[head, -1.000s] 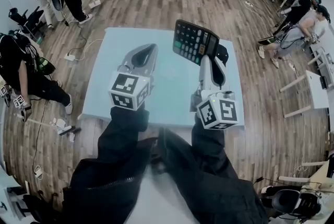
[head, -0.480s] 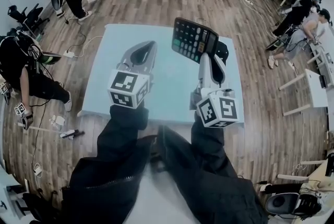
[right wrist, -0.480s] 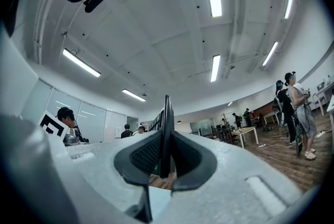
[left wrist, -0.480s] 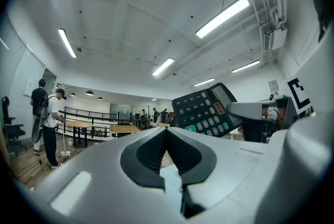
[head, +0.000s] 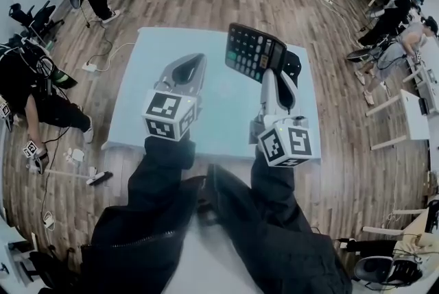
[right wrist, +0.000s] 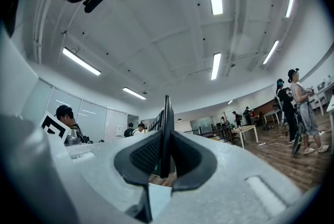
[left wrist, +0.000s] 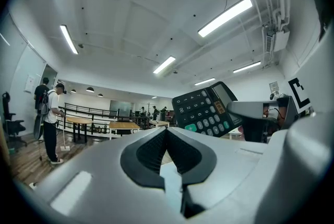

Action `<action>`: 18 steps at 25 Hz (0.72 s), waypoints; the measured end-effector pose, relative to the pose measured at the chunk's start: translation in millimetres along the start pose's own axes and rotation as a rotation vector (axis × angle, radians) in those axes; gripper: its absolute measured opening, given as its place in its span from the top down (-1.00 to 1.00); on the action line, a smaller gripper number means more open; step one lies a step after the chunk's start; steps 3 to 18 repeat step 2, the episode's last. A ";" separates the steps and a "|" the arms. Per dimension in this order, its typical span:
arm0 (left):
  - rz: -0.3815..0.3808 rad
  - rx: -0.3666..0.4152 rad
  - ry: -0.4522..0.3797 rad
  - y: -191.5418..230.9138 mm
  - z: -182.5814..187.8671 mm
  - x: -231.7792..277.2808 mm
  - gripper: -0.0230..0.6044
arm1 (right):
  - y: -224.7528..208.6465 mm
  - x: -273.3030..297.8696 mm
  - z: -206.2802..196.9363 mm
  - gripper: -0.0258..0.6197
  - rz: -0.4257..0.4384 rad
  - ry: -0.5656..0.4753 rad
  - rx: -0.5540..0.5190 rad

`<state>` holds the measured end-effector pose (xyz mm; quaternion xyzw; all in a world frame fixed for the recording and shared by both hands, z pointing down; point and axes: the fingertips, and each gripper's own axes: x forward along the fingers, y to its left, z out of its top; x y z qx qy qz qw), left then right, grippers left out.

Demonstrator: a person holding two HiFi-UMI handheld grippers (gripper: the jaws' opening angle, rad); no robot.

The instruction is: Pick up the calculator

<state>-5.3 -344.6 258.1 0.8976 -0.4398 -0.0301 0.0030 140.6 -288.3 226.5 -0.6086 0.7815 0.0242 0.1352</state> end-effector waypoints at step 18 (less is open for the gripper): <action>0.000 -0.003 0.005 2.7 -4.5 -3.3 0.94 | 3.8 -1.0 -4.4 0.77 0.000 0.004 0.001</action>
